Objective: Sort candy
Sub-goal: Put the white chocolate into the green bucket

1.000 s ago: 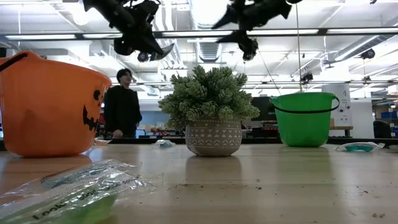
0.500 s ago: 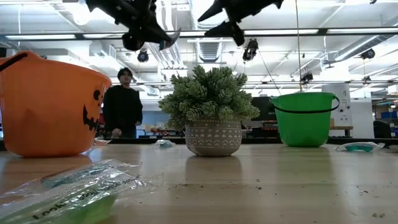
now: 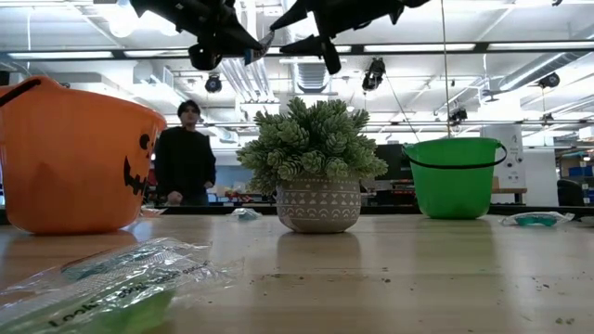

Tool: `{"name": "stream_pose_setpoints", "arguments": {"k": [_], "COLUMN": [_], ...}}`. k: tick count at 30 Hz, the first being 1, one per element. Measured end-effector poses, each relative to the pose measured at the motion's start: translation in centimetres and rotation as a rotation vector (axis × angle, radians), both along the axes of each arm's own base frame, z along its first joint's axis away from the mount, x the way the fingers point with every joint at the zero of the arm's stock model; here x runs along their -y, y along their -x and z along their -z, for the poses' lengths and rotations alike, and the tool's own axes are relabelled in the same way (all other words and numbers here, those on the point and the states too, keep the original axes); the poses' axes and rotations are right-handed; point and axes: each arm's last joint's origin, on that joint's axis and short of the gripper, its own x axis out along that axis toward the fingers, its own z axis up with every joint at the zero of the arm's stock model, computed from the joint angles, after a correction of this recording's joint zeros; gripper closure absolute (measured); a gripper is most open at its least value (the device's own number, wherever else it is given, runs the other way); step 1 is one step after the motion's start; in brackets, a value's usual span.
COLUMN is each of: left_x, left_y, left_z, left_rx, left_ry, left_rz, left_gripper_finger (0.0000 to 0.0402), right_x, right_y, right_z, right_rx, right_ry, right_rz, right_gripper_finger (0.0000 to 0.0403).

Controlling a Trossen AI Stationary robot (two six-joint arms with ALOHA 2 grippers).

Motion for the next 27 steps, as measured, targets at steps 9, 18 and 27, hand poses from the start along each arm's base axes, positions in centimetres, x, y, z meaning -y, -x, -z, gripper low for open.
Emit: {"name": "stream_pose_setpoints", "arguments": {"k": [9,18,27], "left_x": [0.1,0.1,0.1], "left_y": [-0.1,-0.1,-0.1], "left_z": [0.0,0.0,0.1], "left_rx": [0.003,0.002,-0.001], "left_ry": [0.008,0.006,0.006], "left_rz": [0.017,0.019,0.015], "left_gripper_finger": [0.0393,0.0393,0.0393], "right_x": [0.5,1.3,1.3], "right_y": [-1.5,-2.6,-2.7], "right_z": [0.6,0.9,1.0], "right_rx": [0.044,0.035,0.031], "right_ry": [-0.006,-0.006,-0.004], "right_rz": [0.006,0.036,0.031], "right_gripper_finger": [0.0206,0.0218,0.0331]}}
